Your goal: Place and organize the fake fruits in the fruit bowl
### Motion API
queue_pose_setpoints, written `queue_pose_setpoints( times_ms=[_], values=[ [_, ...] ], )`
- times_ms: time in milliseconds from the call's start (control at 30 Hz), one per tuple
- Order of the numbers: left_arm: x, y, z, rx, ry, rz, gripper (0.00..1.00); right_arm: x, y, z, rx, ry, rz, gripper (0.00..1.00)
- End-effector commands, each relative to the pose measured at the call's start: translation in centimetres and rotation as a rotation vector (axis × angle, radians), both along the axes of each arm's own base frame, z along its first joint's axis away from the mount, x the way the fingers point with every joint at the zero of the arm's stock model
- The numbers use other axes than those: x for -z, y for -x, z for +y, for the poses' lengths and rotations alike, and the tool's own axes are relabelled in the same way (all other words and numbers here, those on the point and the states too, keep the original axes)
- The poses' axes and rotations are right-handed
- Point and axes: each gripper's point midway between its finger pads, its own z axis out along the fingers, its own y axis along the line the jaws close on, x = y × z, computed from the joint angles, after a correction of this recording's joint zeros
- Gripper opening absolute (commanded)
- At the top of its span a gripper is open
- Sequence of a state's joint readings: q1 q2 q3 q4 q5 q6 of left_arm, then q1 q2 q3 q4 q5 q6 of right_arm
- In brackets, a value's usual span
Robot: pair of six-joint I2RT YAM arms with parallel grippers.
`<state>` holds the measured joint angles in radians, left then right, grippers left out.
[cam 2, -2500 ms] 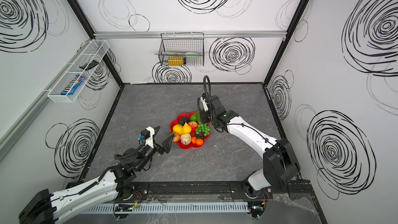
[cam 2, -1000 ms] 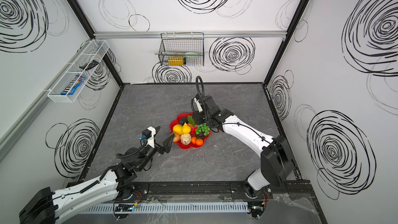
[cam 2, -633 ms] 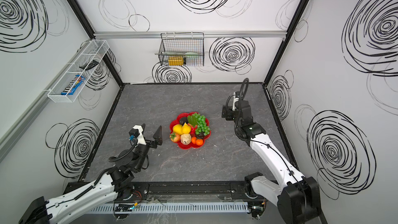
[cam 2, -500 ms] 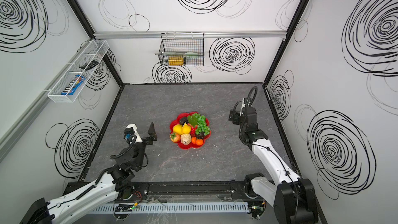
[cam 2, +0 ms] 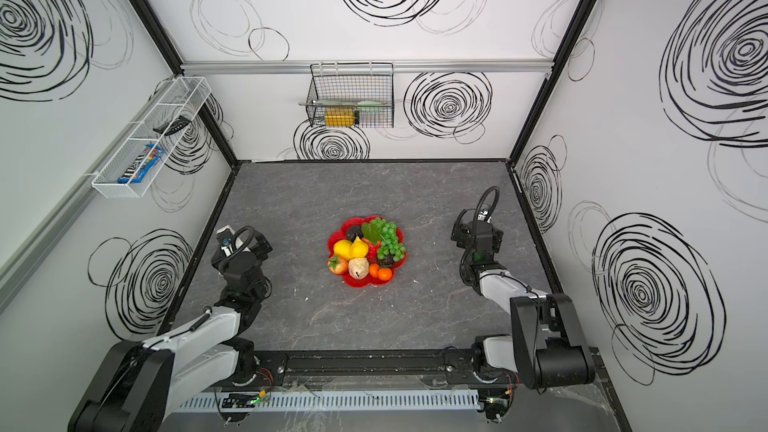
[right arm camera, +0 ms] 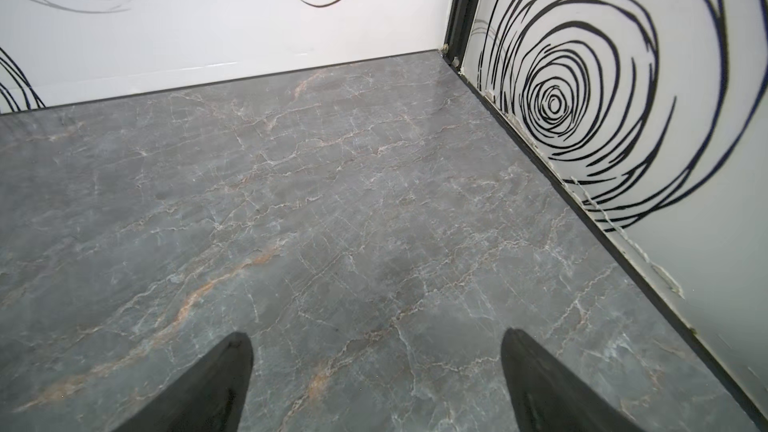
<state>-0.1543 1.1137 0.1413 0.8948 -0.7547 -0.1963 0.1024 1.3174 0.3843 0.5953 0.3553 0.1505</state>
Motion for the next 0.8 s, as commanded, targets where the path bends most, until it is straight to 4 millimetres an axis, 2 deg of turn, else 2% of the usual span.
queue_pose_setpoints(
  times_ms=[0,67,133,233,267,300,467,767],
  values=[
    [-1.6,-2.0,-2.3,0.163,-0.013,-0.085,0.96,-2.2,-0.9,0.5,-0.049,0.044,-0.172,0.97],
    [-1.9,-3.1,-3.8,0.283,-0.019,-0.111,0.96,-1.9,-1.4,1.5,-0.111,0.059,-0.153,0.97],
    [-2.0,-4.0,-4.3,0.351,-0.040,-0.102,0.96,-1.6,-1.4,2.1,-0.154,0.079,-0.181,0.97],
    [-1.6,-4.2,-3.5,0.375,-0.020,-0.138,0.96,-1.2,-1.3,2.0,-0.195,0.025,-0.184,0.97],
    [-2.3,-3.9,-4.0,0.407,-0.050,-0.200,0.96,-1.0,-1.0,1.6,-0.195,0.005,-0.192,0.97],
    [-1.3,-3.9,-5.2,0.471,-0.063,-0.174,0.96,-1.0,-0.8,1.3,-0.193,-0.010,-0.212,0.97],
    [-0.7,-5.0,-5.2,0.456,-0.060,-0.132,0.96,-0.6,-0.8,0.6,-0.139,-0.008,-0.198,0.97],
    [-0.8,-4.8,-5.9,0.510,-0.069,-0.144,0.96,-0.6,-0.9,0.5,-0.135,-0.007,-0.196,0.97]
  ],
)
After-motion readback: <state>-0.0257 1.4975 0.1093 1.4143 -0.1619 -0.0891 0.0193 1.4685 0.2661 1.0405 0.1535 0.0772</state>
